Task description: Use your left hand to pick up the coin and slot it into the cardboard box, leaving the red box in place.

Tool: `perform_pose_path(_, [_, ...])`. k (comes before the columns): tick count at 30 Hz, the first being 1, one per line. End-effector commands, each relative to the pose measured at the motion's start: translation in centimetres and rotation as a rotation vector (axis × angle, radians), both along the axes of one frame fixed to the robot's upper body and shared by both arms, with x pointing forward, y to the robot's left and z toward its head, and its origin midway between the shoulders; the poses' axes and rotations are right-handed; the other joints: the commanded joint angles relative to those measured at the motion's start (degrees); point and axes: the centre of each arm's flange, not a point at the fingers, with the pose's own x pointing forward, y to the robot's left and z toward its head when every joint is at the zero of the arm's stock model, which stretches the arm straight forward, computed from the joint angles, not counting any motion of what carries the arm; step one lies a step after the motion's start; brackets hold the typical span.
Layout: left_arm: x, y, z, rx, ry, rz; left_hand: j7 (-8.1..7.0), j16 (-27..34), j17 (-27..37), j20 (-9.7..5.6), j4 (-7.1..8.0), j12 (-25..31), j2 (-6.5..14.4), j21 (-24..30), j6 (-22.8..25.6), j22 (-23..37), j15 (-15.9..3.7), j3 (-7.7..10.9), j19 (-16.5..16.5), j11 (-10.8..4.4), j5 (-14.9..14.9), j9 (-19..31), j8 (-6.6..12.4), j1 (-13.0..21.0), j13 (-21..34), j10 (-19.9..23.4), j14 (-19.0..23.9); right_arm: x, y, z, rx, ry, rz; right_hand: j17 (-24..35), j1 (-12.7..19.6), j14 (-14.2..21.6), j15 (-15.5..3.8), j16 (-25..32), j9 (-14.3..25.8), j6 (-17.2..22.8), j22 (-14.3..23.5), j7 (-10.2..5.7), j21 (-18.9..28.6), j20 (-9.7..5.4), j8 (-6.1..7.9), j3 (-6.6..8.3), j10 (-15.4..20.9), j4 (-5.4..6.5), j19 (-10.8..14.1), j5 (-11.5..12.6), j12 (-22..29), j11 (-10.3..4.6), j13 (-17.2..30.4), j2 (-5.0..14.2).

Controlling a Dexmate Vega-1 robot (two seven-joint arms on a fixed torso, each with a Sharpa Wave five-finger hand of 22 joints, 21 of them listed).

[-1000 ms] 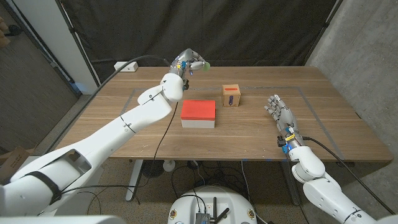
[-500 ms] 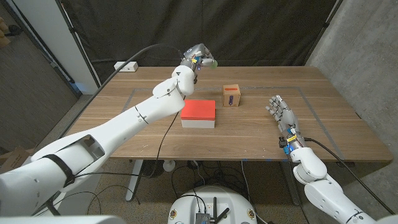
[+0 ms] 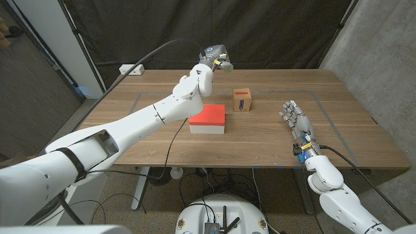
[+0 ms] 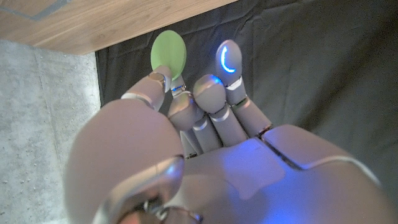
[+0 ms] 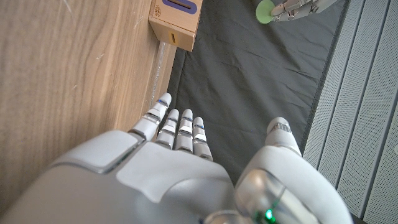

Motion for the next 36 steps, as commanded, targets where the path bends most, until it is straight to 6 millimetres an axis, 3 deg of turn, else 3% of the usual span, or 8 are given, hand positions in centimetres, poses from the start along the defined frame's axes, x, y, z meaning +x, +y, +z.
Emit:
perform_pose_path(1, [0.9,-2.6,-0.2,0.093,0.031,0.052,-0.18,0.13,0.19,-4.54,0.01,0.1,-0.26,0.45,0.47,0.32,0.12,0.14,-0.14,-0.17,-0.2,0.08,0.03,0.2,0.57,-0.18,0.33,-0.1,-0.1,-0.3,0.003,0.006,0.001,0.09,0.64,0.28,0.0,0.36,0.13,0.44,0.17,-0.06,0.32,-0.09,-0.15,0.22,0.48,0.4,0.46,0.06,-0.06,-0.03,0.15,-0.01])
perform_pose_path(14, [2.6,-4.8,-1.6,0.155,0.085,0.053,-0.15,0.12,0.48,-4.55,0.05,-0.19,-0.17,0.4,0.57,0.41,0.11,0.16,-0.2,-0.12,-0.23,0.21,-0.1,0.3,0.56,-0.14,0.32,-0.2,-0.3,-0.5,0.009,0.007,-0.007,0.08,0.65,0.29,0.02,0.35,0.13,0.42,0.17,-0.07,0.27,-0.06,-0.18,0.2,0.51,0.41,0.47,0.06,-0.08,0.05,0.15,-0.01])
perform_pose_path(36, [4.4,-6.4,-3.4,0.223,0.078,0.057,-0.29,-0.15,0.83,-4.53,-0.01,-0.25,-0.08,0.43,0.93,0.53,0.1,0.17,-0.33,0.01,-0.29,0.74,-0.01,0.36,1.25,-0.28,0.33,-0.6,-0.6,-0.8,0.017,0.01,-0.021,0.07,0.68,0.32,-0.04,0.33,0.13,0.57,0.17,-0.14,0.21,-0.01,-0.15,0.18,0.65,0.43,0.51,0.06,-0.07,0.15,0.16,0.0])
